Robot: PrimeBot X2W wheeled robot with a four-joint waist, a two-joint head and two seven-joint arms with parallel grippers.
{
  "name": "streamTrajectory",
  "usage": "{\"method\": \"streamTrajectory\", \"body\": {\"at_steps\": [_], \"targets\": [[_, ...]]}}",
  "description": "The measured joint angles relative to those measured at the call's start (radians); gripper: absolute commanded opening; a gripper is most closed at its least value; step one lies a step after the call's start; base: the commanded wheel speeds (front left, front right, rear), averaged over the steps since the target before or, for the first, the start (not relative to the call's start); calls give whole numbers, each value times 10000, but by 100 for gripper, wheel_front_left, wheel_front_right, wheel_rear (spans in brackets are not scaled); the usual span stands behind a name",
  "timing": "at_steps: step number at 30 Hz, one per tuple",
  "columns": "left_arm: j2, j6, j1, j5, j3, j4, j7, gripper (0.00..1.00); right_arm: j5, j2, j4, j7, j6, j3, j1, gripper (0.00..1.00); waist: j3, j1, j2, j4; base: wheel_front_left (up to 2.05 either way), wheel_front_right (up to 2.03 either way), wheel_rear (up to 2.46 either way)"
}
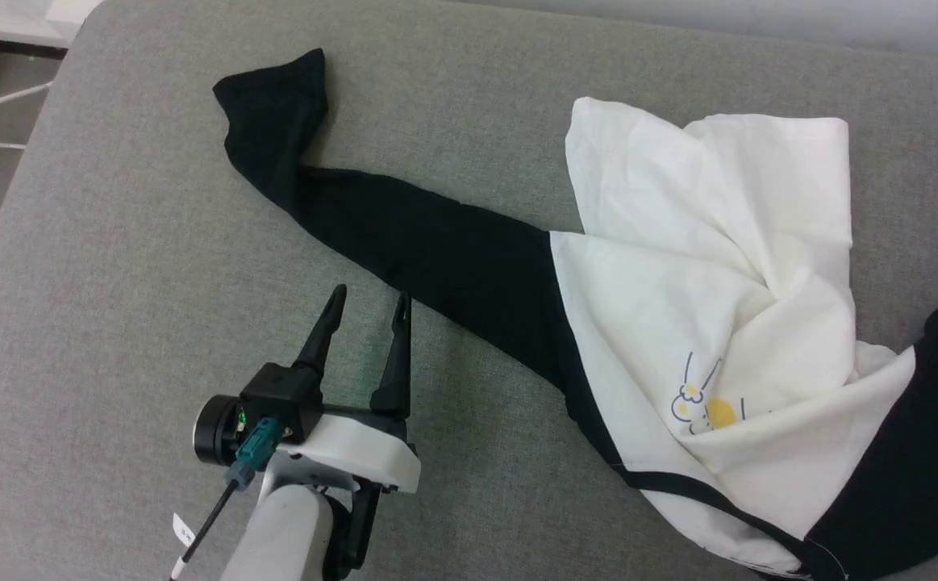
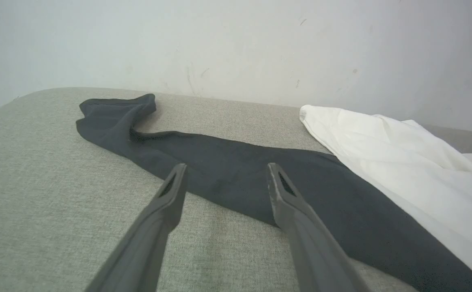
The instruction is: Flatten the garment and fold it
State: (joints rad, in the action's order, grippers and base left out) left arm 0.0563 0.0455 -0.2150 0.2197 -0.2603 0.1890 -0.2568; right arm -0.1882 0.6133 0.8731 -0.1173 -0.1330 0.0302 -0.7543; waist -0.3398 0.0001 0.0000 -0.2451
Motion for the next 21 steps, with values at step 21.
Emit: {"method": "streamTrajectory", "body": {"at_steps": [21], "targets": [[-13,-884,969,1294,-1047,732,2817,100,3747,-2011,-3503,3505,2,-314,3145,100,1968,-3,0,1703,0,0,0]]}}
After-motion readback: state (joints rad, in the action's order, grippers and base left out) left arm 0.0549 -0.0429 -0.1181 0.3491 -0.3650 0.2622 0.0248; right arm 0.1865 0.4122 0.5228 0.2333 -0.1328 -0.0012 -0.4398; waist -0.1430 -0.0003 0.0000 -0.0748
